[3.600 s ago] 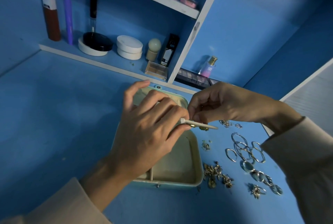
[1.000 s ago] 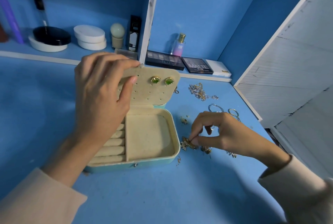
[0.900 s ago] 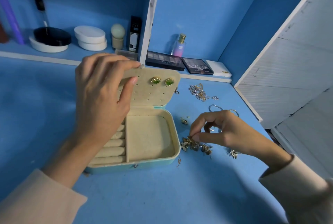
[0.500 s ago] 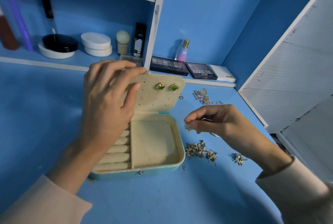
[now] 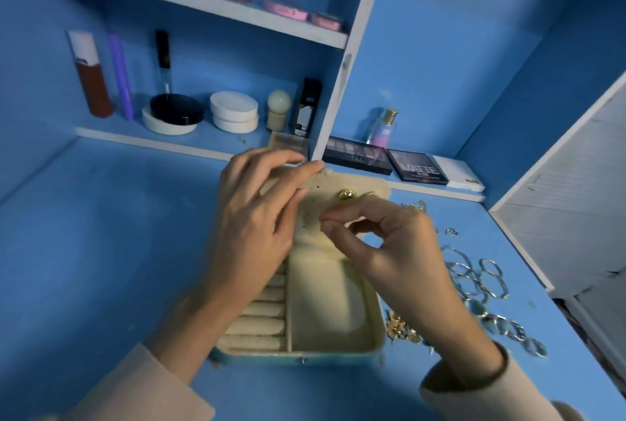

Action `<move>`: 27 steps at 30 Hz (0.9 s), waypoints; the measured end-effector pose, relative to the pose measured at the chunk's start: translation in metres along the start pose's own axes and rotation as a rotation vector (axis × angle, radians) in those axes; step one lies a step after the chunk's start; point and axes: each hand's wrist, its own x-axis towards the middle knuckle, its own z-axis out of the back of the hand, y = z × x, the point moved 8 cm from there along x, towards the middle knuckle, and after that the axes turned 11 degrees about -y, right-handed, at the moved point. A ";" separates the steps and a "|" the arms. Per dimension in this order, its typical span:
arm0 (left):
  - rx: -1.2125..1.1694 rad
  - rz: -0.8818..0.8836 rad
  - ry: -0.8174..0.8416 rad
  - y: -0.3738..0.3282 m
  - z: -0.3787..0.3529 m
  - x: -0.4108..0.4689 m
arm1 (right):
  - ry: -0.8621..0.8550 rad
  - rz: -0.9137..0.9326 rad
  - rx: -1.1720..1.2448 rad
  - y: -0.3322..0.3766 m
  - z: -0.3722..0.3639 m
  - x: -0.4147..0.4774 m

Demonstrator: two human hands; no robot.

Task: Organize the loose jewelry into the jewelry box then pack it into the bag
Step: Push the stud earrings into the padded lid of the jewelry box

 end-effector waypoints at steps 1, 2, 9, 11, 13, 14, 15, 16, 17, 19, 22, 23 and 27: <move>-0.003 0.004 0.005 0.000 0.000 0.000 | -0.009 0.002 -0.005 0.001 -0.002 0.001; -0.007 0.008 0.010 0.001 0.000 0.000 | -0.017 -0.002 0.000 0.002 -0.004 0.001; -0.004 0.033 0.010 0.004 -0.002 -0.001 | -0.043 -0.059 0.042 0.003 -0.008 0.005; 0.001 0.033 0.008 0.004 -0.002 -0.001 | -0.031 -0.122 0.103 -0.001 -0.009 0.004; 0.009 0.028 0.005 0.003 -0.001 -0.001 | -0.019 -0.158 0.155 -0.002 -0.010 0.003; 0.013 0.028 0.004 0.004 -0.001 -0.001 | -0.012 -0.171 0.166 -0.003 -0.011 0.003; 0.015 0.030 0.008 0.004 -0.002 -0.001 | -0.001 -0.183 0.172 -0.003 -0.011 0.003; 0.017 0.033 0.011 0.005 -0.002 -0.001 | 0.018 -0.196 0.174 -0.004 -0.013 0.003; 0.021 0.035 0.012 0.005 -0.002 -0.001 | 0.042 -0.201 0.173 -0.005 -0.015 0.003; 0.033 0.030 0.011 0.005 -0.002 -0.001 | 0.070 -0.178 0.143 -0.005 -0.018 0.003; 0.036 0.029 0.015 0.005 -0.003 -0.001 | 0.013 -0.105 0.041 -0.003 -0.016 0.004; 0.036 0.029 0.016 0.005 -0.003 -0.001 | -0.016 -0.079 0.006 -0.001 -0.014 0.005; 0.031 0.030 0.012 0.005 -0.003 -0.001 | -0.084 -0.004 -0.093 0.004 -0.012 0.008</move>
